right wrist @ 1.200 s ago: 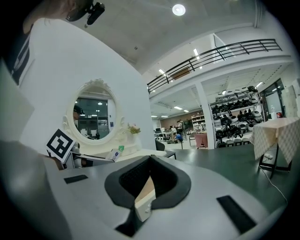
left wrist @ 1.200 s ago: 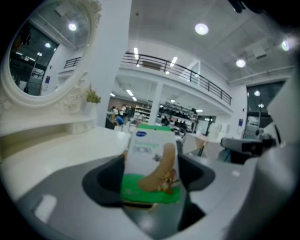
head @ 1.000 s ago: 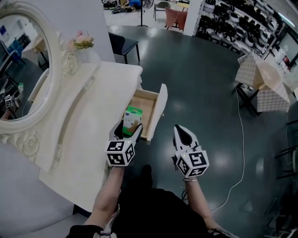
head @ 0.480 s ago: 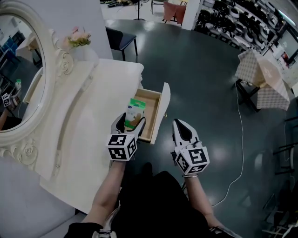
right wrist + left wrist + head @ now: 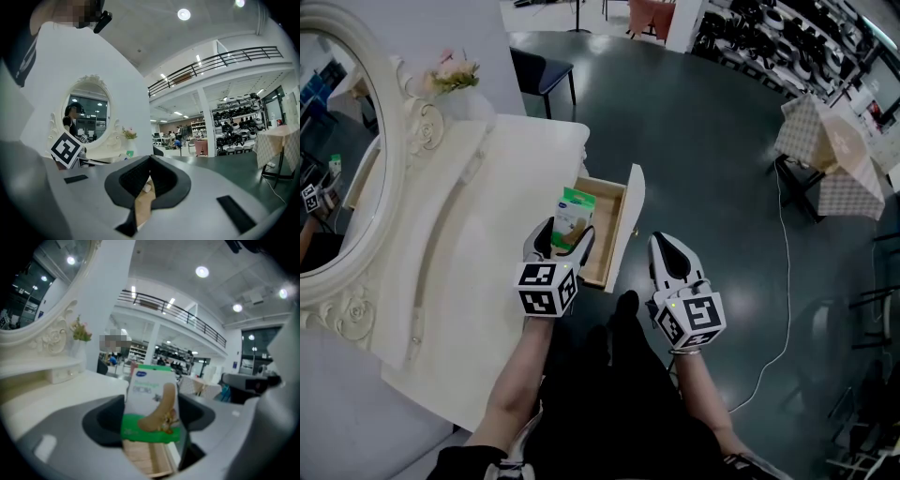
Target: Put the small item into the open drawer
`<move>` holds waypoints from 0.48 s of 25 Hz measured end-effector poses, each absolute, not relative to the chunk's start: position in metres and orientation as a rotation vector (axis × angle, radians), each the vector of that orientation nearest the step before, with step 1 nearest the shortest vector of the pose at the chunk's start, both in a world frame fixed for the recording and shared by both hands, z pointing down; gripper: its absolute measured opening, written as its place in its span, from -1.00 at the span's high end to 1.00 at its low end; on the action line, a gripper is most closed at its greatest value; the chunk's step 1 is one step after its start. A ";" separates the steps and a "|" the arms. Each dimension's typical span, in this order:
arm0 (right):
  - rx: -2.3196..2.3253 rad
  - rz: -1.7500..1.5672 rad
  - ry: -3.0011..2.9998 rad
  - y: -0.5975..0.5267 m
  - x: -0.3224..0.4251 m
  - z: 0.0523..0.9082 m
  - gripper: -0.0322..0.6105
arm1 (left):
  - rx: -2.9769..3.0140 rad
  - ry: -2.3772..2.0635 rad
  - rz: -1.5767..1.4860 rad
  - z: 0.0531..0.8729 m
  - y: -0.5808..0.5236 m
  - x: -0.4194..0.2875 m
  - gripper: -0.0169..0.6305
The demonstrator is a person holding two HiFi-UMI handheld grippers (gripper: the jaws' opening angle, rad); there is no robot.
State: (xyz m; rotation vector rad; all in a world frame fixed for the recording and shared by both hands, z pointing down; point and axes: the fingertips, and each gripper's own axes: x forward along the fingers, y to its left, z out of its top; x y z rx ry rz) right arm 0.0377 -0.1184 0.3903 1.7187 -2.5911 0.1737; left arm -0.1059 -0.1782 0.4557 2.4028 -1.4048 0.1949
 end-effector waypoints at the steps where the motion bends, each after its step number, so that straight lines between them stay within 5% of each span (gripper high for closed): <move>1: 1.721 0.173 -2.595 -0.121 0.039 0.389 0.91 | 2.401 -1.407 0.194 0.456 -0.181 -0.105 -0.16; 12: 1.732 0.184 -2.608 -0.157 0.059 0.389 0.91 | 2.400 -1.404 0.213 0.458 -0.216 -0.087 -0.16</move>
